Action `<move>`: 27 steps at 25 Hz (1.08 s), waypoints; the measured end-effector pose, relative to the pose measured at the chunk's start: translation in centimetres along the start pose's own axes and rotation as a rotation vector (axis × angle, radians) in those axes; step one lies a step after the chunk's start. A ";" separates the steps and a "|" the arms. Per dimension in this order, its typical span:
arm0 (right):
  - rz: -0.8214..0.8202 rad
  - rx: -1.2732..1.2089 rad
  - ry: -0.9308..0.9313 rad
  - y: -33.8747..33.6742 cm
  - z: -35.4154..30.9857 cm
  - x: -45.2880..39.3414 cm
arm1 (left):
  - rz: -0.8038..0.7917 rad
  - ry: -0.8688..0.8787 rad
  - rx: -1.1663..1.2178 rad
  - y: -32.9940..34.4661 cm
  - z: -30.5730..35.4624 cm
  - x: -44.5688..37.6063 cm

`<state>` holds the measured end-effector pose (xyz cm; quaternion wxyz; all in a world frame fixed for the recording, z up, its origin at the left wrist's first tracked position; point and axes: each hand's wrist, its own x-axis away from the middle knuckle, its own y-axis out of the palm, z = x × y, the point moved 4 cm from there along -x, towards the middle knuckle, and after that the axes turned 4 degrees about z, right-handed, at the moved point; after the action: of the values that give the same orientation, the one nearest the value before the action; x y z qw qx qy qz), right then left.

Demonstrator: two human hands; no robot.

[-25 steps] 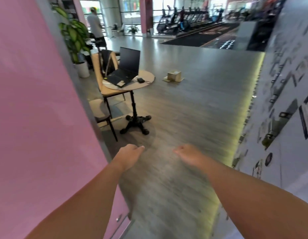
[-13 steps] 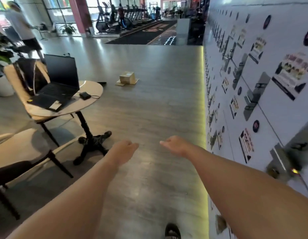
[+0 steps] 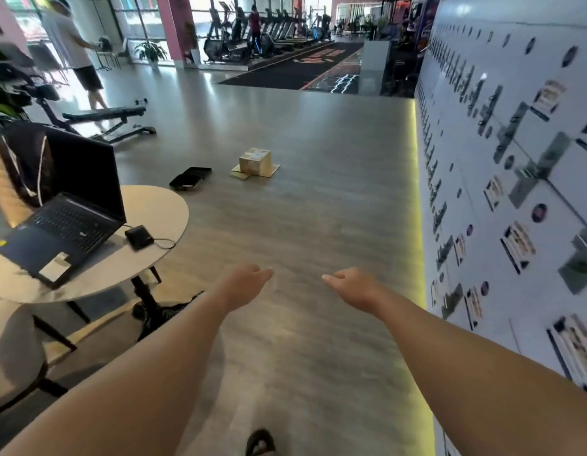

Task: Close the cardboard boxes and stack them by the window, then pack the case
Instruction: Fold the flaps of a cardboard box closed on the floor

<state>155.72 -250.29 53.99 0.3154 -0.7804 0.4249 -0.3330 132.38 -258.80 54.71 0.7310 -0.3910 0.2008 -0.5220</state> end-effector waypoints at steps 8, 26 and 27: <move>0.058 0.032 -0.004 -5.3 -5.5 -23.8 | -0.009 0.048 -0.026 -5.2 0.3 -25.4; -0.002 0.079 -0.107 -22.7 -7.1 -84.0 | 0.003 -0.103 0.010 -8.3 8.3 -81.8; -0.012 0.080 -0.116 -23.2 -7.5 -87.4 | 0.004 -0.119 0.008 -8.8 8.2 -84.9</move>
<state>123.88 -165.37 54.35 0.3685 -0.7877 0.3874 -0.3060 101.02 -179.06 56.84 0.7441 -0.4182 0.1557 -0.4971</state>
